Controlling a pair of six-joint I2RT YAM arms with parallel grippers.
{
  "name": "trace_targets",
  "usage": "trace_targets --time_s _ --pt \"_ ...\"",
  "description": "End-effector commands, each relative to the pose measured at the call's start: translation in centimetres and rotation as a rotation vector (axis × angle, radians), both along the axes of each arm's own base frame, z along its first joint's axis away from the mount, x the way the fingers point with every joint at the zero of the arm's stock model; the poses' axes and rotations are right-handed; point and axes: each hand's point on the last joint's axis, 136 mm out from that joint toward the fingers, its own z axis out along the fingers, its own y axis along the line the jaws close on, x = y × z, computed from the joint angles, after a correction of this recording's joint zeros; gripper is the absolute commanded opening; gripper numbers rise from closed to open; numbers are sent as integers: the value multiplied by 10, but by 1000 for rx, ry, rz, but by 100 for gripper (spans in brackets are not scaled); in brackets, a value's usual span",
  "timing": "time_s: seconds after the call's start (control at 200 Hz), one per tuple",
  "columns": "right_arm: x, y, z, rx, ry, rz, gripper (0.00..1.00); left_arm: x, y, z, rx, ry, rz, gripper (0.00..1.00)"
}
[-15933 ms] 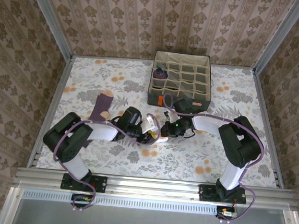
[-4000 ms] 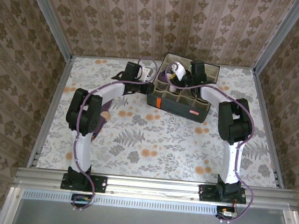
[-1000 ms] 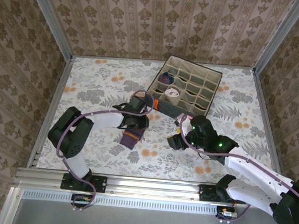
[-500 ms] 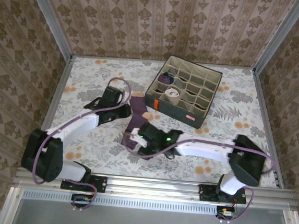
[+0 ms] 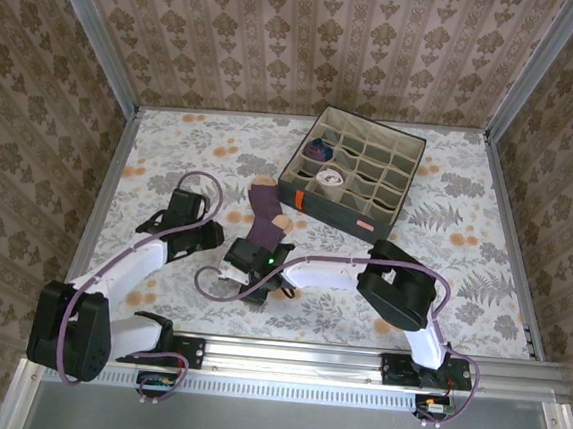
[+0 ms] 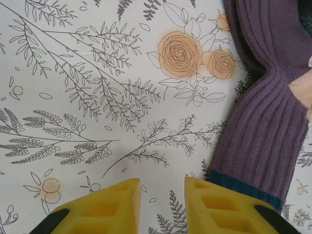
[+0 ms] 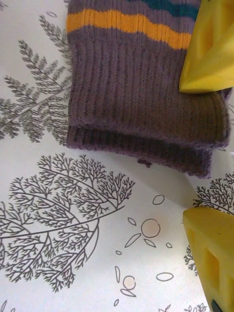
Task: Roll the socks
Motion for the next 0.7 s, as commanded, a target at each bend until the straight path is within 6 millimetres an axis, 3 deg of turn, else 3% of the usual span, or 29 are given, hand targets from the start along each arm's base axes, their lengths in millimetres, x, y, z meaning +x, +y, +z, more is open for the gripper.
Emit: trace_targets --time_s 0.0,0.13,0.265,0.53,0.62,0.695 --pt "2 -11 -26 -73 32 10 54 3 -3 0 2 -12 -58 20" --pt "-3 -20 -22 -22 107 -5 25 4 -9 3 -4 -38 -136 20" --pt "-9 -40 -11 34 207 -16 10 0 -28 13 -77 -129 -270 21" --pt "-27 -72 17 232 596 -92 6 -19 -77 52 -167 -508 -588 22" --pt "-27 -80 20 277 660 -126 6 -40 -103 64 -199 -630 -781 23" --pt "-26 -85 22 301 696 -147 7 -77 -131 68 -226 -762 -1039 32"
